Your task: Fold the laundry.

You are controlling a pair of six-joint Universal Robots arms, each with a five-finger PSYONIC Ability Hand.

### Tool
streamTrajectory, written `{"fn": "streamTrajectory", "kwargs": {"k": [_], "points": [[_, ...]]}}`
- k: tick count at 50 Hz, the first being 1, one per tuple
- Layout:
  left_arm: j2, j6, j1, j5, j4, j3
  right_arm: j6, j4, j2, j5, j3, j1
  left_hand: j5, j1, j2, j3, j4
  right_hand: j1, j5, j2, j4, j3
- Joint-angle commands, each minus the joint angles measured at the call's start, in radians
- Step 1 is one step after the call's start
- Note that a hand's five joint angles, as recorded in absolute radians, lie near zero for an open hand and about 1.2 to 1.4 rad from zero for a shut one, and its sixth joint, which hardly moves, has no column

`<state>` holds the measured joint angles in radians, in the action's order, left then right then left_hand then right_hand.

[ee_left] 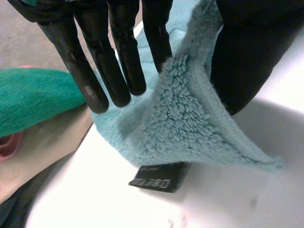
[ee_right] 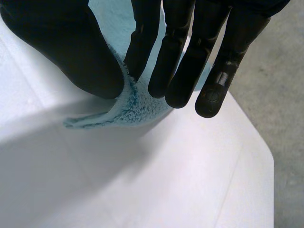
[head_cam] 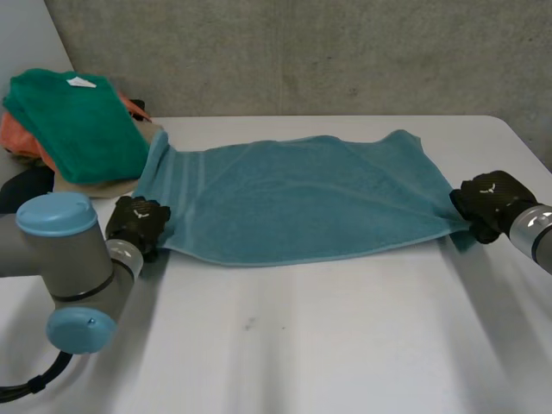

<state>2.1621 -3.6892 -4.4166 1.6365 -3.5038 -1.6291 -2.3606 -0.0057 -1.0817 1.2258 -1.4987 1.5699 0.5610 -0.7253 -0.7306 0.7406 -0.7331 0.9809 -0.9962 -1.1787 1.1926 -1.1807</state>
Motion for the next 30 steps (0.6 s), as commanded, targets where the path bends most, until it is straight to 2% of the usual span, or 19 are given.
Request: {"fn": "streamTrajectory", "kwargs": {"k": [1,9,11,12,13,14,24,28,30], "points": [[-0.027,-0.003,-0.012,0.006,-0.024,-0.032,-0.011,0.004,-0.003,-0.002,-0.021,-0.037,-0.008,-0.002,0.003,-0.013,0.006,0.415,-0.226,-0.218,0.204,-0.216],[-0.048,-0.003,-0.040,0.005,-0.026,-0.051,-0.014,0.000,-0.003,-0.002,-0.035,-0.047,0.041,-0.051,-0.046,0.036,-0.044,0.415,-0.226,-0.218,0.204,-0.216],[-0.056,-0.002,-0.041,0.002,-0.026,-0.055,-0.014,0.000,-0.003,-0.002,-0.037,-0.048,0.202,-0.212,-0.207,0.197,-0.205,0.415,-0.226,-0.218,0.204,-0.216],[-0.060,-0.002,-0.041,0.002,-0.027,-0.058,-0.014,0.000,-0.003,-0.002,-0.037,-0.048,0.334,-0.344,-0.339,0.329,-0.336,0.415,-0.226,-0.218,0.204,-0.216],[-0.073,-0.002,-0.041,0.000,-0.026,-0.064,-0.016,0.000,-0.003,-0.002,-0.038,-0.048,0.591,-0.601,-0.596,0.586,-0.593,0.415,-0.226,-0.218,0.204,-0.216],[-0.079,-0.002,-0.041,-0.001,-0.026,-0.067,-0.014,0.000,-0.003,-0.002,-0.038,-0.048,0.660,-0.670,-0.665,0.655,-0.663,0.415,-0.226,-0.218,0.204,-0.216],[-0.247,-0.020,-0.033,-0.015,-0.017,-0.172,0.003,0.045,-0.033,0.014,-0.028,-0.071,0.661,-0.671,-0.666,0.656,-0.663,0.415,-0.226,-0.218,0.204,-0.216],[-0.353,-0.092,-0.033,-0.014,0.018,-0.236,0.036,0.206,-0.110,0.009,-0.011,-0.109,0.661,-0.671,-0.666,0.656,-0.663,0.415,-0.226,-0.218,0.204,-0.216],[-0.410,-0.162,-0.038,-0.014,0.066,-0.277,0.069,0.291,-0.138,0.001,-0.005,-0.129,0.661,-0.671,-0.666,0.656,-0.663,0.415,-0.226,-0.218,0.204,-0.216]]}}
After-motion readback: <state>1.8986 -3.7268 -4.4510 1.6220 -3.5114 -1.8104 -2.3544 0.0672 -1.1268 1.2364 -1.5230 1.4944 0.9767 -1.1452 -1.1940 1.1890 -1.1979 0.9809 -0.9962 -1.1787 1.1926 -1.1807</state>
